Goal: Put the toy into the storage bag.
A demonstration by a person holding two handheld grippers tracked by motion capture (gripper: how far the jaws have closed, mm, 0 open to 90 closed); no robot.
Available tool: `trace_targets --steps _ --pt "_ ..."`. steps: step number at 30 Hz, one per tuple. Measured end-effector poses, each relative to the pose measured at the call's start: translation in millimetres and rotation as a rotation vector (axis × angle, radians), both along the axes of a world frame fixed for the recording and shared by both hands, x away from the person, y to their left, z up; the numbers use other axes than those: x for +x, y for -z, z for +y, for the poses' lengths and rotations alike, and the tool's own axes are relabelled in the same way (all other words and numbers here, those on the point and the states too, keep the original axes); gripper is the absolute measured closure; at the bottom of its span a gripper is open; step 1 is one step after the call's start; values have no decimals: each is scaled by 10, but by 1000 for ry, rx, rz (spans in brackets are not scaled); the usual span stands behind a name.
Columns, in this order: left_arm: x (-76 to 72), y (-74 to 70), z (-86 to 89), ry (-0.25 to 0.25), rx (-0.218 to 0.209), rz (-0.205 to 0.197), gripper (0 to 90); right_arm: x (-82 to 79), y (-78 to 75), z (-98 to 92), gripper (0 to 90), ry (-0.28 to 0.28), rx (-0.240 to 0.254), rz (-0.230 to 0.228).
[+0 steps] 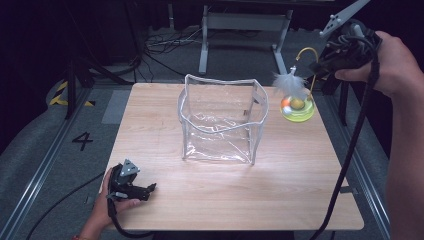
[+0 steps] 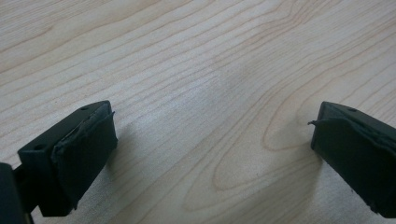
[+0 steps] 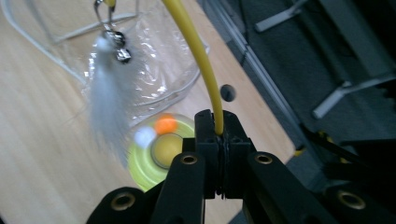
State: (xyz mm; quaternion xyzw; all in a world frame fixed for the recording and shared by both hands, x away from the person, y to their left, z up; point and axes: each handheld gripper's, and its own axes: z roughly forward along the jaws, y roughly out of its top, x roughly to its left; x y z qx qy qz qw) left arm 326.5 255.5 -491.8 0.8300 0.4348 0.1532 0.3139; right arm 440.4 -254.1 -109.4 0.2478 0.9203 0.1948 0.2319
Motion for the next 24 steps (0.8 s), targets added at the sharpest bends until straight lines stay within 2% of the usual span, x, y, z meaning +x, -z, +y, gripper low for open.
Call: trace_targets --steps 2,6,10,12,13,14,17,18,22,24 --pt "-1 0 0 0 0 0 5 4 -52 61 884 -23 23 5" --pt "-2 -2 0 0 1 2 6 40 -113 174 883 -35 24 6" --pt "-1 -2 0 0 2 1 6 94 -159 401 883 -49 1 2" --pt "-1 -2 0 0 1 1 6 119 -172 484 883 -64 16 7" --pt "-1 -2 0 0 1 1 6 119 -172 484 883 -64 16 7" --pt "-1 -2 1 0 2 2 6 131 -172 565 883 -73 -4 0" --pt "0 0 0 0 0 1 5 155 -169 682 883 -81 -14 2" --pt "0 0 1 1 0 1 5 164 -164 719 883 -101 -4 5" --pt "0 0 1 2 0 1 5 218 -120 804 882 -95 -8 10" --pt "1 0 1 1 1 -1 5 231 -97 857 882 -118 8 21"
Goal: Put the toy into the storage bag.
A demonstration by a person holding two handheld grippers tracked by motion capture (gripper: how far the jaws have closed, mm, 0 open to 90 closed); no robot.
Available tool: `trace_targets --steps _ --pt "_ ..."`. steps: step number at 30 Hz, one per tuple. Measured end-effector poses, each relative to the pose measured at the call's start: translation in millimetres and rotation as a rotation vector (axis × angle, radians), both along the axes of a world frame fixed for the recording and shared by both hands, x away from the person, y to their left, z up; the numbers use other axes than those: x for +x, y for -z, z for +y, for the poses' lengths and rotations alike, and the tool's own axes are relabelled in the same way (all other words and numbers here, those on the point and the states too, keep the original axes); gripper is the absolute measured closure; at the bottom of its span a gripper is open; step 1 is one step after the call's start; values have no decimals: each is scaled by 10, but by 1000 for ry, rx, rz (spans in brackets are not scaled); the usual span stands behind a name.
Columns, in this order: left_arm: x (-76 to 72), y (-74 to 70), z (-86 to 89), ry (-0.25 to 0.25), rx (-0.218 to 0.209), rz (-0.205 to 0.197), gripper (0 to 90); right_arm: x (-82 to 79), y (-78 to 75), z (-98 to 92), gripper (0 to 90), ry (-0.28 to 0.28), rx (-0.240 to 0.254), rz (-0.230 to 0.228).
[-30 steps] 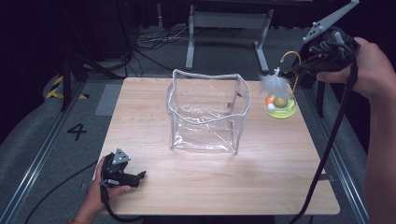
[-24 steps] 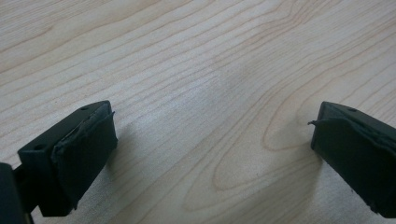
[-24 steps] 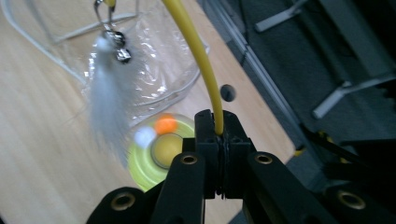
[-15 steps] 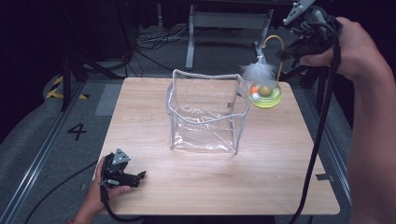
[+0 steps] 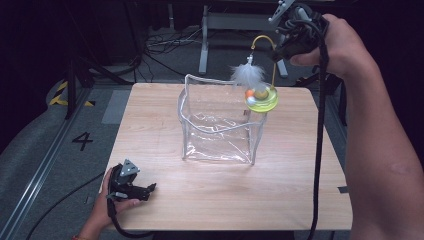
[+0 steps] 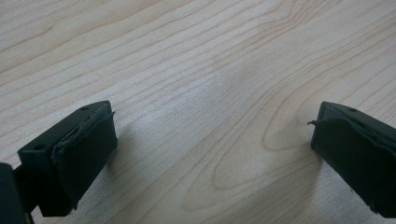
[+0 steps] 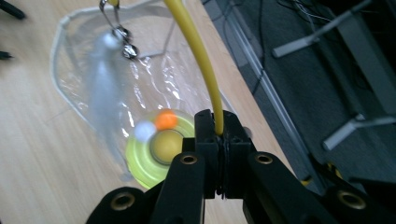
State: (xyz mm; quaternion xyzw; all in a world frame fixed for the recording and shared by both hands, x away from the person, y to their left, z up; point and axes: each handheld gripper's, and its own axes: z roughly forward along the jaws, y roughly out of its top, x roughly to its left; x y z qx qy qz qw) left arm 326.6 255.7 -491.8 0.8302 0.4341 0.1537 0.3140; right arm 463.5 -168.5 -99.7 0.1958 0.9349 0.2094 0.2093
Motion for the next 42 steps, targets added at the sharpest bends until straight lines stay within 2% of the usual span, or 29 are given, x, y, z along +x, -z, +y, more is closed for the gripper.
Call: trace_targets --steps 2,4,6,7,11,13,18,27,30,36,38,39,42 --pt "0 0 0 0 0 0 5 13 24 66 882 7 -20 -10" --pt "-2 0 -1 0 -1 2 5 27 51 116 882 -13 -5 -1" --pt "-2 -1 -1 -2 0 1 5 68 105 183 882 -7 -27 4" --pt "-1 -1 -1 -2 0 1 5 72 123 208 882 -17 -20 6" --pt "0 0 0 1 -1 2 5 124 199 267 882 -22 -25 18" --pt "0 0 -1 1 -1 2 5 149 229 286 882 -26 -12 23" --pt "0 0 -1 1 -1 2 5 184 320 352 882 -24 -33 25" --pt "0 0 -1 1 -2 3 5 270 523 381 881 -35 -25 52" --pt "0 -1 -1 1 -1 3 5 305 639 382 880 -39 -45 65" --pt "1 -1 -1 1 -1 4 5 319 877 316 881 -53 -47 88" --pt "1 -2 -1 1 -1 4 5 332 992 260 881 -51 -23 98" --pt "1 -2 -1 1 -1 4 5 332 992 260 881 -51 -23 98" --pt "3 -1 -3 0 -1 2 5 319 1127 197 881 -62 -16 113"
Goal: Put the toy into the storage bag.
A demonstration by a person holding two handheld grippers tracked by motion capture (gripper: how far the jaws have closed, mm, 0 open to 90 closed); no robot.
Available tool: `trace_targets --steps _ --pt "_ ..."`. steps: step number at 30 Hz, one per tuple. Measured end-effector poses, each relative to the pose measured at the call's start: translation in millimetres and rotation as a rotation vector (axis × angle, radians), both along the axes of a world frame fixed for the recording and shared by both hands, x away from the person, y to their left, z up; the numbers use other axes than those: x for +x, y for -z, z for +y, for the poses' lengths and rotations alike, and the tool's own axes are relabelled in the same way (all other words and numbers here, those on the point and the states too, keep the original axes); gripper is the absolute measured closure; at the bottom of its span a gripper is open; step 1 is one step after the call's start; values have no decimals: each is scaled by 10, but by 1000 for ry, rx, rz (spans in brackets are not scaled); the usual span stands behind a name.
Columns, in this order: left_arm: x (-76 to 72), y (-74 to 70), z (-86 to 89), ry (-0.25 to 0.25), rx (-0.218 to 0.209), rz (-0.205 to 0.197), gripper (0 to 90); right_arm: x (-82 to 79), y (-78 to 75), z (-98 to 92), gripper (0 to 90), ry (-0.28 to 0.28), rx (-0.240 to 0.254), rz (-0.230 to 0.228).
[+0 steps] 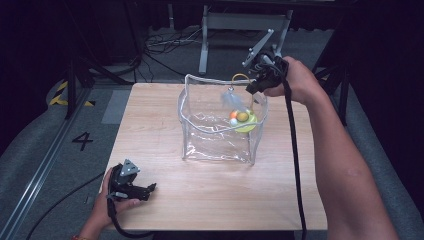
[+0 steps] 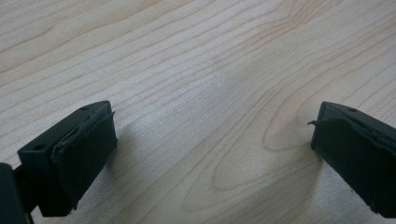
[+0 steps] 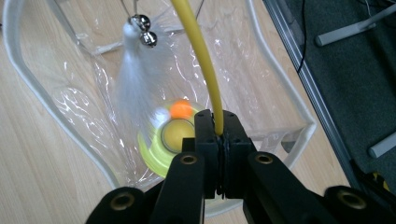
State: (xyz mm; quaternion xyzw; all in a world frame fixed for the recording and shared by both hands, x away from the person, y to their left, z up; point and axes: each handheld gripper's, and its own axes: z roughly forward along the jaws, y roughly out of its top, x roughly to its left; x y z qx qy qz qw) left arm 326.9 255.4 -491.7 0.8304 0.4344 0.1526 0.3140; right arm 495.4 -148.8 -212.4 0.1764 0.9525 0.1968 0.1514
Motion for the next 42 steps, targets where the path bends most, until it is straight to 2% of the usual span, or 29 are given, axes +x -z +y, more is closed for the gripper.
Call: trace_targets --steps 5,13,18,20,26,32,35,42 --pt "1 1 -1 -1 -1 -3 5 -16 174 -54 881 1 12 27" --pt "3 2 -5 -6 -2 -3 5 -74 441 -12 881 -17 -18 59" --pt "3 2 -4 -5 -1 -4 5 -101 534 30 881 -35 -33 69" --pt "3 2 -5 -5 -2 -3 5 -101 572 33 881 -26 -45 83" --pt "4 2 -4 -5 -1 -3 5 -105 643 11 879 -31 -59 95" --pt "4 2 -4 -5 -2 -3 5 -112 750 -20 876 -8 -92 126" --pt "4 2 -4 -5 -1 -3 5 -114 749 -48 876 -11 -61 125" --pt "4 2 -4 -5 -1 -3 5 -122 730 -82 831 -10 -62 110"
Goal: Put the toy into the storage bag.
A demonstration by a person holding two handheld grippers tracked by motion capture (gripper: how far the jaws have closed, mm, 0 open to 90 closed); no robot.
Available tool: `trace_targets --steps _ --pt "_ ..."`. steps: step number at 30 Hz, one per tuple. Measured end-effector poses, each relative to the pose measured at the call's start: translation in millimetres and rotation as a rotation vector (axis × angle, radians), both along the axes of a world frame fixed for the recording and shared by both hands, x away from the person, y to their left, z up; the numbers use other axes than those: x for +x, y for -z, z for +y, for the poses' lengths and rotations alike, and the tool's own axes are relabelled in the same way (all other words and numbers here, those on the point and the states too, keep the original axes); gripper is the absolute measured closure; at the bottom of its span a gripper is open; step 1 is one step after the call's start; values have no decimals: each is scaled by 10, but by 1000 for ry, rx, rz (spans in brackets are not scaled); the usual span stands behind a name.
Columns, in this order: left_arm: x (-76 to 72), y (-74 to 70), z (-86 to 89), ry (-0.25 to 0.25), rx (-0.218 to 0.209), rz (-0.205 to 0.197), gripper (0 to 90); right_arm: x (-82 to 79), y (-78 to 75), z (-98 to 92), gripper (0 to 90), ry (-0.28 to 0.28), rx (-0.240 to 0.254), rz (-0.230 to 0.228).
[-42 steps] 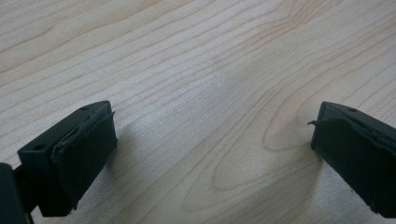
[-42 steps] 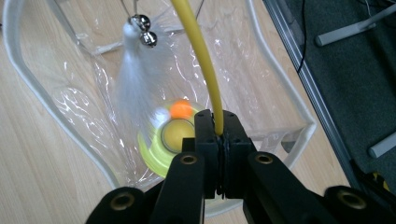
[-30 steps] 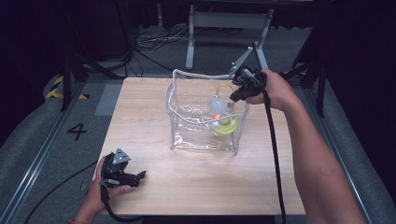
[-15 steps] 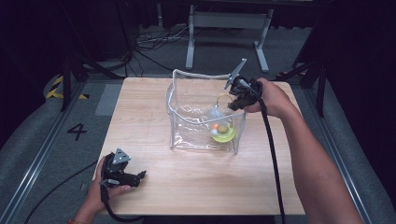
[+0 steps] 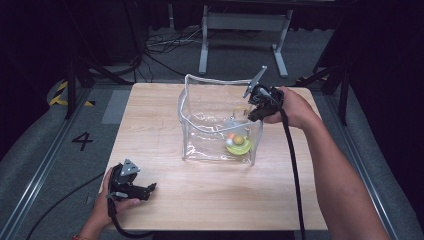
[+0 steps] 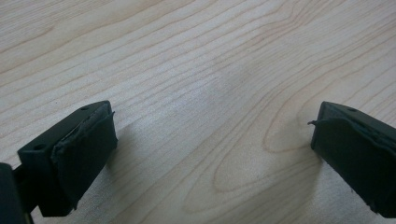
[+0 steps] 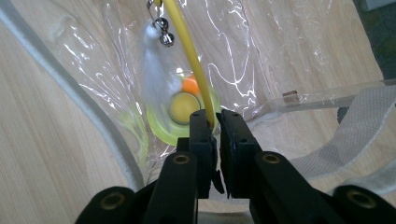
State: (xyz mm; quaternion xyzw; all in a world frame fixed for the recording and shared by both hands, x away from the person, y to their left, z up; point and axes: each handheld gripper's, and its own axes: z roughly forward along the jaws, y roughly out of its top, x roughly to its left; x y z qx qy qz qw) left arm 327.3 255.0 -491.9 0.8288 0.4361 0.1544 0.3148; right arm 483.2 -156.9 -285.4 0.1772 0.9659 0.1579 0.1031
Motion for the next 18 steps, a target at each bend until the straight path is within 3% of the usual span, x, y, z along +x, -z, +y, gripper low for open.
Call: trace_targets --steps 12,15,18 --pt "0 0 0 0 0 0 5 -39 -55 -25 769 2 54 -36" --pt "-1 0 0 0 0 0 5 -72 -91 -61 696 22 104 -47" --pt "0 0 0 0 0 0 5 -97 -115 -82 572 45 120 -83"
